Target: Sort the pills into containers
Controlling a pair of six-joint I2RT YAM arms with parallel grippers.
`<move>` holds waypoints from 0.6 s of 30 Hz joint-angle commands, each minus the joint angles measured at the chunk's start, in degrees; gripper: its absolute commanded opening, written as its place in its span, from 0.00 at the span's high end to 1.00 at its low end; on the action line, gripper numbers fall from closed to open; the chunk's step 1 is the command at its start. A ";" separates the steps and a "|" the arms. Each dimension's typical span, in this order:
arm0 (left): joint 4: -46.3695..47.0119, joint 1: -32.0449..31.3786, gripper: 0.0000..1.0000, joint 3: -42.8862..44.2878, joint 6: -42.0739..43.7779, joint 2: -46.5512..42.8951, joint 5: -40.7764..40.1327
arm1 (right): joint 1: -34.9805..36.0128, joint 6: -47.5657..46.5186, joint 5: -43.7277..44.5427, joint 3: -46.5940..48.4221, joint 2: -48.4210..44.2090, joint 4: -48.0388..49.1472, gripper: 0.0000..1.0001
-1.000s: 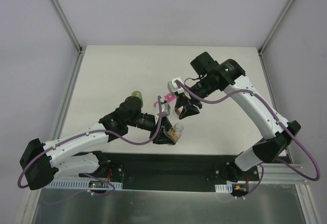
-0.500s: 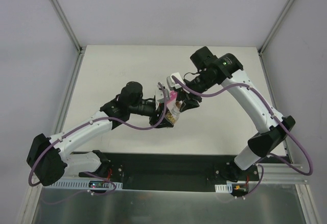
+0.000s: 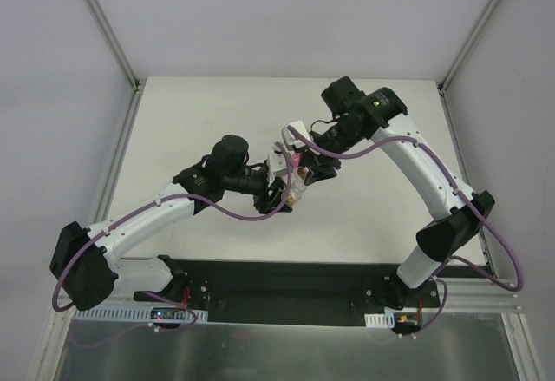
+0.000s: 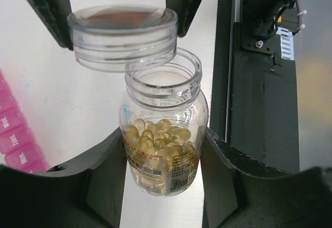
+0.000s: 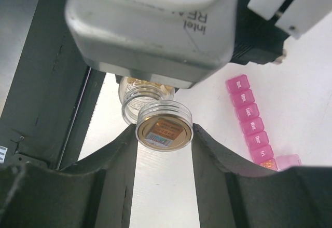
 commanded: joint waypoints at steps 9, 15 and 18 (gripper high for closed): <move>-4.31 -0.13 0.88 4.24 4.62 0.18 -2.95 | 1.24 -2.30 -1.06 -1.79 -1.62 -18.30 0.76; -4.67 -0.13 0.88 5.38 3.56 0.36 -1.55 | 1.41 -2.21 -1.67 -0.74 0.23 -18.21 0.77; -4.75 -0.13 0.88 5.38 3.04 0.18 -1.63 | 2.20 -2.03 -1.76 -0.57 0.32 -18.21 0.76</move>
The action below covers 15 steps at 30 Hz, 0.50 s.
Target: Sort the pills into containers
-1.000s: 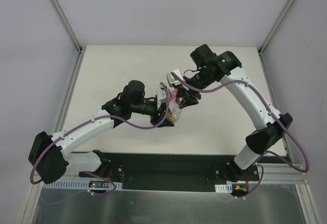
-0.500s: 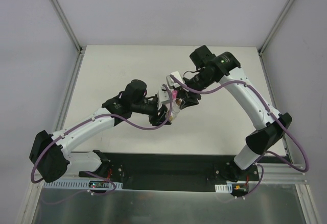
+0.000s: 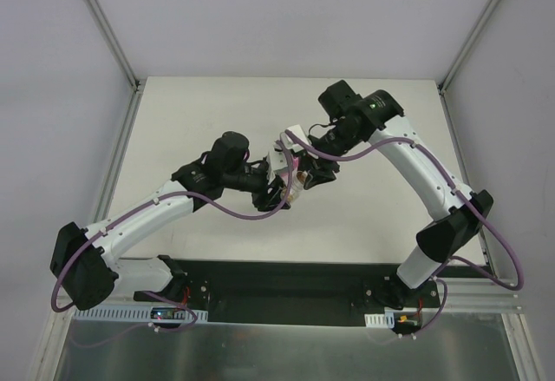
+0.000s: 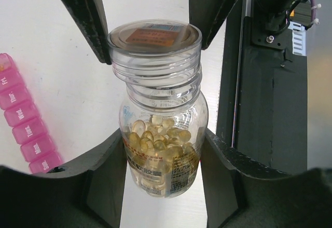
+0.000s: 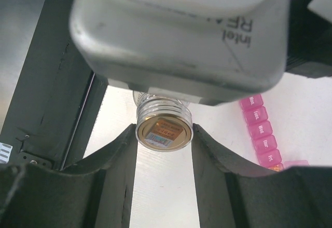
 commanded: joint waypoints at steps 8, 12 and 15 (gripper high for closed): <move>0.86 -0.15 0.88 3.51 -2.55 0.51 2.96 | 3.29 -0.89 -1.36 0.92 -0.39 -17.18 0.76; 0.86 -0.15 0.88 3.77 -2.99 0.07 4.02 | 3.81 -1.42 -1.54 0.57 -0.65 -17.53 0.76; 0.78 0.20 0.88 3.68 -3.34 -0.37 4.98 | 4.17 -2.21 -1.98 0.13 -0.83 -18.41 0.75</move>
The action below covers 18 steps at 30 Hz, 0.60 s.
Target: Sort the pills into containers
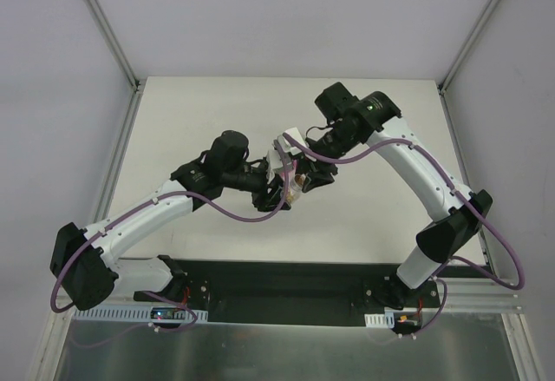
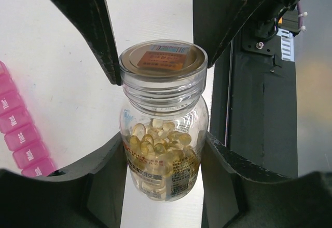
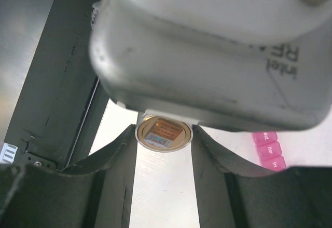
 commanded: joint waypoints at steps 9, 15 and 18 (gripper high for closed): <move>1.58 0.29 0.88 3.40 -3.72 -0.19 5.83 | 3.32 -1.88 -2.22 0.83 -0.63 -18.11 0.74; -0.61 0.29 0.88 4.54 -3.37 0.60 8.37 | 3.40 1.81 -2.84 1.97 1.21 -18.19 0.74; -1.31 0.29 0.88 4.63 -3.02 0.95 7.77 | 3.32 5.49 -4.86 2.58 2.09 -18.11 0.75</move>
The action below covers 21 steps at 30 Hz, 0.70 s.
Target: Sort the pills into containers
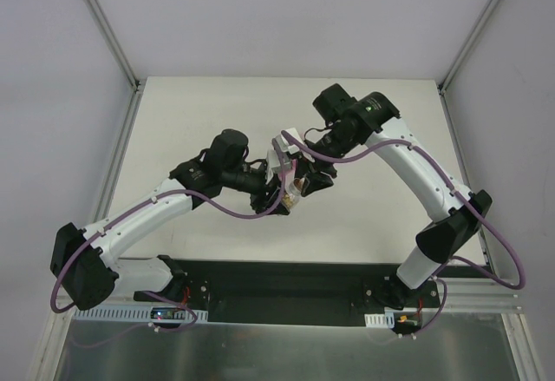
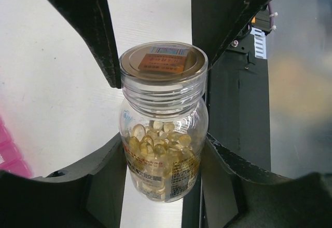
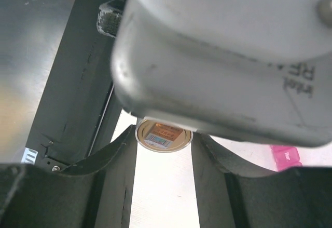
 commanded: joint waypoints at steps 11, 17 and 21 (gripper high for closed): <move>-2.41 -0.72 0.89 3.91 3.87 -0.50 -8.55 | 2.29 14.37 -3.86 3.07 4.86 -16.97 0.74; -2.94 -0.89 0.89 3.30 5.71 -1.90 -14.09 | 1.59 20.08 -3.59 3.60 6.18 -16.44 0.73; -2.85 -0.98 0.89 3.03 5.89 -3.13 -14.72 | 1.50 22.37 -2.36 1.58 5.57 -13.72 0.73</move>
